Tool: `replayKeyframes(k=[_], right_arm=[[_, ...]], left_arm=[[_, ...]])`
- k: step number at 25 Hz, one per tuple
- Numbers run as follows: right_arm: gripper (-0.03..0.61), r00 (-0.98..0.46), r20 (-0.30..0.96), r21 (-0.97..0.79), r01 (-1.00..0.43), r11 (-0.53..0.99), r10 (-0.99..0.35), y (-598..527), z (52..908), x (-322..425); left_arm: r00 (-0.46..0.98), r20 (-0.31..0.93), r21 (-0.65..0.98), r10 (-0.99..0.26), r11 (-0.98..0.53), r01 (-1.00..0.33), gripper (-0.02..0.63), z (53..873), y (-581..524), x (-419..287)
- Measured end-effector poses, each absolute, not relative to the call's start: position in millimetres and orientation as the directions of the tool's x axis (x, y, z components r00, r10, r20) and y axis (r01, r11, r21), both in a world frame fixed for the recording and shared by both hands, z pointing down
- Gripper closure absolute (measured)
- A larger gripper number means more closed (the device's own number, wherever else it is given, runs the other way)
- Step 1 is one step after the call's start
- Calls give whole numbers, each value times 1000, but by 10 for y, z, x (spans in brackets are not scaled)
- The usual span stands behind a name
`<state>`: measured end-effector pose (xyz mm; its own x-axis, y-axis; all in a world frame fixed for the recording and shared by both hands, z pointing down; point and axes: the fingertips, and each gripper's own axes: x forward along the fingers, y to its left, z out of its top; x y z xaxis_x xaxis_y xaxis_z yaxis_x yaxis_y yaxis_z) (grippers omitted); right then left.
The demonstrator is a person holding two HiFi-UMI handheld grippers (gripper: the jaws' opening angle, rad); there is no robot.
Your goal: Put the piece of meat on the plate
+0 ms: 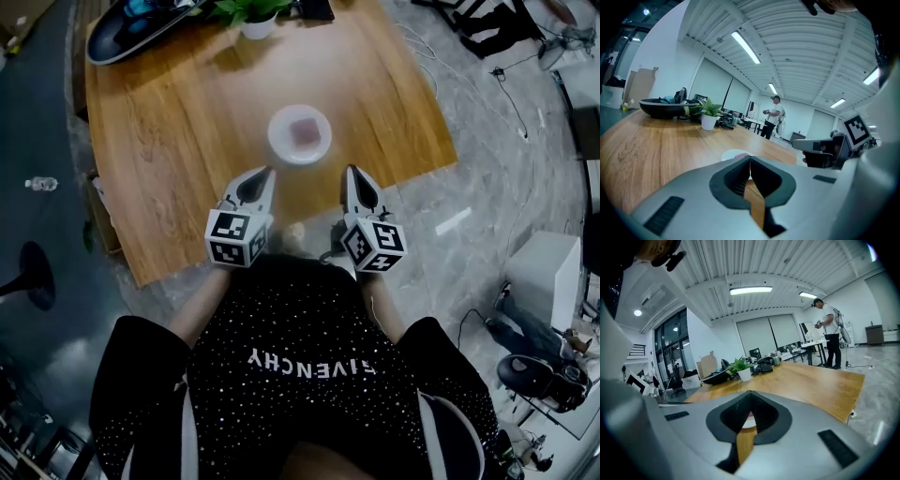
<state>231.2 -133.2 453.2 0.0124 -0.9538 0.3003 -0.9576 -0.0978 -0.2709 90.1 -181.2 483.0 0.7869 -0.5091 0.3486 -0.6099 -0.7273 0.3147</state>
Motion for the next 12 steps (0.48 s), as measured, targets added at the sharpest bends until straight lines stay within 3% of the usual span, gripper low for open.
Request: replayKeyframes(k=[12], right_arm=[[568, 50, 332, -278, -949, -148, -942, -1261, 4623, 2343]], left_arm=[[811, 343, 333, -474, -746, -577, 601, 4824, -1794, 970]])
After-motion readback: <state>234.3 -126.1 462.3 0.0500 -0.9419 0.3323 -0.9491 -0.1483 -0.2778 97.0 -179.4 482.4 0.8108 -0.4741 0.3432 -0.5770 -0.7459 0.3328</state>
